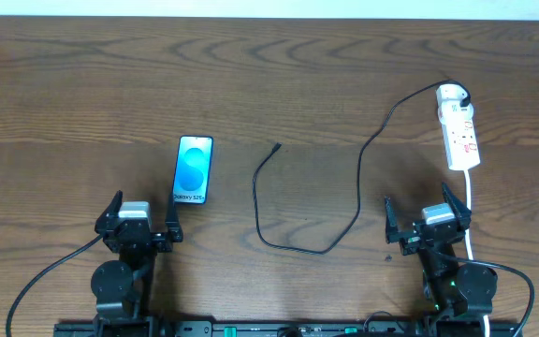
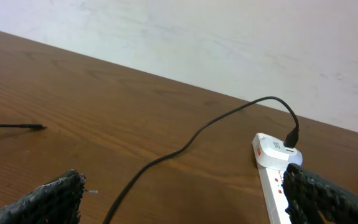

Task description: Plug charger to phone and switch on socket

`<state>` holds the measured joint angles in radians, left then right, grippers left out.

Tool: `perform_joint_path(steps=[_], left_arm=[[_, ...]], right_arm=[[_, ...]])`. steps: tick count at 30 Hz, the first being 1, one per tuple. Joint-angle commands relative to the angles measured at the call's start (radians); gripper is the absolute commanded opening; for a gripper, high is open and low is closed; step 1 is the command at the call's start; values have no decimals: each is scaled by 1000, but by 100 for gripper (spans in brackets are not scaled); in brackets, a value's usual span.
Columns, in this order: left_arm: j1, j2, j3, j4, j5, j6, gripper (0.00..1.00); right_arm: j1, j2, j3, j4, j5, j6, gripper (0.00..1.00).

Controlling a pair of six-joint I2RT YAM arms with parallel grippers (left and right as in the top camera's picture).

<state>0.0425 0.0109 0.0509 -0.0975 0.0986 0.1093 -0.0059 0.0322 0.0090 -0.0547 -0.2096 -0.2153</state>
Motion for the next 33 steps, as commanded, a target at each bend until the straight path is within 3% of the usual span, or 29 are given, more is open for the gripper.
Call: perform_joint_path(steps=[1,33], left_arm=[[-5,-5,-19,-26,2,14,91],[-5,-4,-19,-25,2,14,91]], right_arm=[[6,-6,-3,-2,-6,13,99],[6,-6,-3,-1,1,-40,99]])
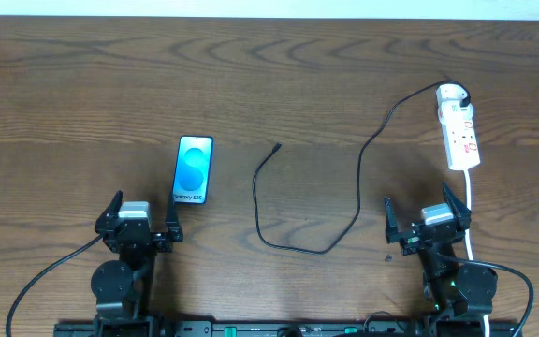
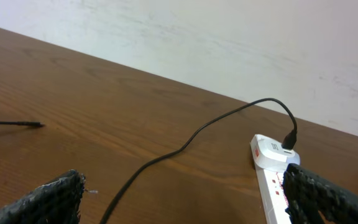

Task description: Plug charger to phone and switch on socket

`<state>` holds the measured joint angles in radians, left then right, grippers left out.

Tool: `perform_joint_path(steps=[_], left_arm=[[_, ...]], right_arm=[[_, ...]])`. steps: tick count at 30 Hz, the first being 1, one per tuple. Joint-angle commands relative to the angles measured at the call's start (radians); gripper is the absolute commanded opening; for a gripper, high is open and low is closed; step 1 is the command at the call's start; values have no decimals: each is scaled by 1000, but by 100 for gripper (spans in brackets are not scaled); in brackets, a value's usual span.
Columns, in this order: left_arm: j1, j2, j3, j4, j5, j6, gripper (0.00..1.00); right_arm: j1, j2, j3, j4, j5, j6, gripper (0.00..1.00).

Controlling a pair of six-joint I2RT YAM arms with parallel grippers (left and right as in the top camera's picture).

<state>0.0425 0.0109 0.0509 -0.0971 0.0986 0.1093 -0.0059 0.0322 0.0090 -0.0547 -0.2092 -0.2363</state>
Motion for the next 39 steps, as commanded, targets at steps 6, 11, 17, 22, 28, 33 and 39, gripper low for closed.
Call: perform_joint_path(steps=[6,11,17,22,28,33,39], left_arm=[[-5,-4,-19,-24,2,14,91],[-5,-4,-16,-14,2,-28,91],[-5,40,29,-6,3,-85,91],[-5,157,102,-6,6,-85,91],[-5,360,247,-16,56,-85,91],[-5,527,392,-82,131,-85,91],[-5,690,580,-220,178,-89,91]], right_arm=[[7,-6,-3,-1,-11,-19,99],[7,-6,-3,3,-21,-18,99],[6,-6,-2,3,-30,99,99],[6,-6,23,-6,-31,142,99],[5,7,119,-113,-34,154,99],[6,87,250,-206,-37,154,99],[6,267,451,-325,-42,154,99]])
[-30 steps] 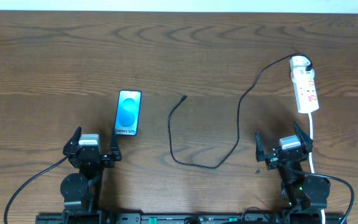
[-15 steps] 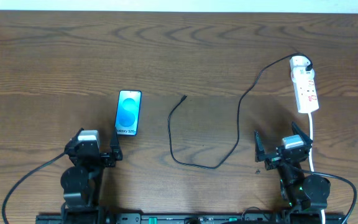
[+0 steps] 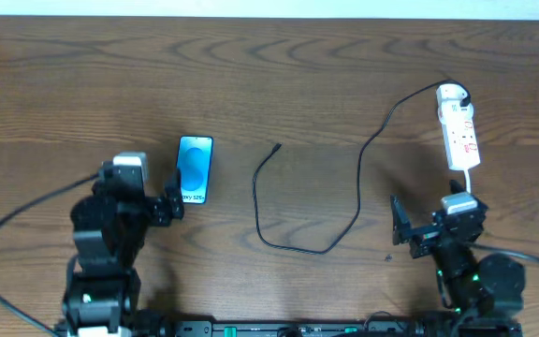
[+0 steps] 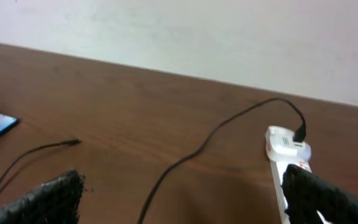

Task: Plug charger to phone and switch on socket
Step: 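Move the left gripper over the blue phone and lower toward it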

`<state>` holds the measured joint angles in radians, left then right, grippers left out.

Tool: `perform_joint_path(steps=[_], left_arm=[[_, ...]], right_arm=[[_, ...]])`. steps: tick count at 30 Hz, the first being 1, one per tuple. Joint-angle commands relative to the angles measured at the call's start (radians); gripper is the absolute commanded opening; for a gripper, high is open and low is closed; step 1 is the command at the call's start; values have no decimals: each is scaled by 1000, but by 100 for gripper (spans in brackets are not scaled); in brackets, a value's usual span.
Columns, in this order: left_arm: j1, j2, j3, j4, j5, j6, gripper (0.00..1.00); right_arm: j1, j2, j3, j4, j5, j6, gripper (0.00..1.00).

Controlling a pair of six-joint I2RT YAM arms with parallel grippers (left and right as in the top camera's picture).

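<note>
The phone (image 3: 195, 168) lies face up with a blue screen, left of centre; its corner also shows in the right wrist view as the phone. The black charger cable (image 3: 358, 201) runs from the white socket strip (image 3: 459, 126) in a loop to its free plug tip (image 3: 277, 147), which lies on the table apart from the phone. My left gripper (image 3: 138, 195) is open just left of the phone's near end. My right gripper (image 3: 435, 225) is open near the front, below the strip. In its wrist view the right gripper (image 4: 185, 199) holds nothing, with the cable tip (image 4: 73, 142) and the strip (image 4: 288, 146) ahead.
The strip's white lead (image 3: 471, 183) runs down the right side past my right gripper. The brown wooden table (image 3: 279, 75) meets a white wall at the back. The left arm's black cable (image 3: 26, 215) trails off at the front left.
My left arm has come forward from the front edge and its open gripper now stands beside the phone's near end. My right gripper has shifted slightly right and turned left, bringing the phone into its view.
At both earlier moments the two arms rested at the front edge with open grippers, and the phone, cable and strip lay where they are now. By now the left gripper stands by the phone and the right has turned a little.
</note>
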<state>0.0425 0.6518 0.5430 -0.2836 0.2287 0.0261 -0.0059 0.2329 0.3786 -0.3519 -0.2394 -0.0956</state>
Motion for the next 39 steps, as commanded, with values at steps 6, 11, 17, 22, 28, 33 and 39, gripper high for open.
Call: perform_joint_path(steps=[6,11,17,22,28,33,39], left_arm=[[-5,193,303,-211,53,-6,91],[-5,327,517,-396,60,-6,91],[-5,525,783,-659,60,-5,91],[-5,633,843,-682,57,-4,91],[-5,717,843,-673,53,-5,91],[-7,809,838,-655,50,-4,91],[-46,967,838,-645,-21,-6,91]], right_arm=[[6,298,315,-152,-86,13,99],[6,510,526,-326,-98,13,99],[6,753,774,-555,-109,7,99],[6,906,904,-671,-111,-14,99],[6,989,908,-659,-171,-6,99],[7,1019,908,-663,-197,-6,99],[7,1022,902,-663,-197,-7,99]])
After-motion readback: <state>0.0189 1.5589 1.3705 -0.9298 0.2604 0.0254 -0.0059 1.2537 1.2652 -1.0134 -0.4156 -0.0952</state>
